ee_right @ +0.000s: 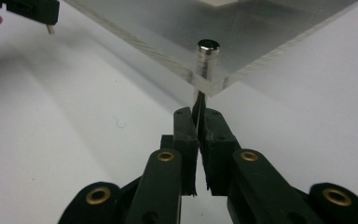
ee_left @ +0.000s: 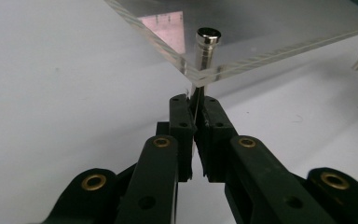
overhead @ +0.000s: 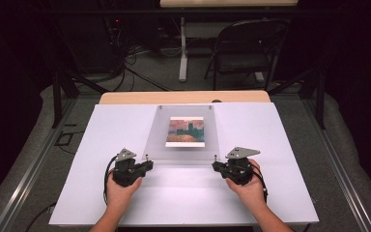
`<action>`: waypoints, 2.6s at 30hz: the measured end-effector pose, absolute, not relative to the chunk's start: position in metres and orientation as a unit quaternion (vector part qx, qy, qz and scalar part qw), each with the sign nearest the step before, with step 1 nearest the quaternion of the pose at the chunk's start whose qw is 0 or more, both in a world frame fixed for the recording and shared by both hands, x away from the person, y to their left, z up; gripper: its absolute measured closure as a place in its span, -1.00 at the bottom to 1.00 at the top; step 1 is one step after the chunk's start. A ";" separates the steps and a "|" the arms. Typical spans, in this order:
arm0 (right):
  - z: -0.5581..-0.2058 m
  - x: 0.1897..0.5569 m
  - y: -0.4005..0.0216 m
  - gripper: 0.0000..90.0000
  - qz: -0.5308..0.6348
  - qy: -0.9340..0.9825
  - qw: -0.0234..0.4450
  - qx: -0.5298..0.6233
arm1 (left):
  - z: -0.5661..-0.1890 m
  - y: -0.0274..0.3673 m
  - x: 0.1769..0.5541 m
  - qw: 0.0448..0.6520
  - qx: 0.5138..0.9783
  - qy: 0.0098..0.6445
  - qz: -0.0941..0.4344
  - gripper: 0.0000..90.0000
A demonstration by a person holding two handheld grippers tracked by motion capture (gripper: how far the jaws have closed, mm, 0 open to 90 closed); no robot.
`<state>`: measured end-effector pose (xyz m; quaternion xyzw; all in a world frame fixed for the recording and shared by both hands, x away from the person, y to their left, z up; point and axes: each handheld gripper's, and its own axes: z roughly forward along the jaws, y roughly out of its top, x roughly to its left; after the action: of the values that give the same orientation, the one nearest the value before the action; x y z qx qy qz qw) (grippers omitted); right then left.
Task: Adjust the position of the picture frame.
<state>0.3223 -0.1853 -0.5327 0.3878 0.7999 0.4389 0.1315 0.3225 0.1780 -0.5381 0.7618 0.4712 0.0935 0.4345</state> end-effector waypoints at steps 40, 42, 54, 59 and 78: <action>-0.550 0.344 -0.186 0.90 0.419 0.795 0.162 0.407 | -0.556 0.171 0.347 0.432 0.757 0.484 0.078 0.86; -0.551 0.345 -0.188 0.90 0.417 0.795 0.161 0.410 | -0.556 0.169 0.347 0.432 0.758 0.483 0.080 0.86; -0.556 0.347 -0.189 0.90 0.414 0.798 0.142 0.415 | -0.561 0.170 0.349 0.424 0.759 0.487 0.076 0.85; -0.558 0.347 -0.189 0.90 0.417 0.796 0.140 0.415 | -0.561 0.171 0.349 0.425 0.760 0.487 0.072 0.84; -0.558 0.336 -0.190 0.09 0.432 0.793 0.167 0.396 | -0.558 0.166 0.344 0.429 0.754 0.489 0.090 0.03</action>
<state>0.3357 -0.1905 -0.5582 0.3964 0.7926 0.4320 0.1673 0.3438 0.1657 -0.5576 0.7539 0.4893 0.0905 0.4289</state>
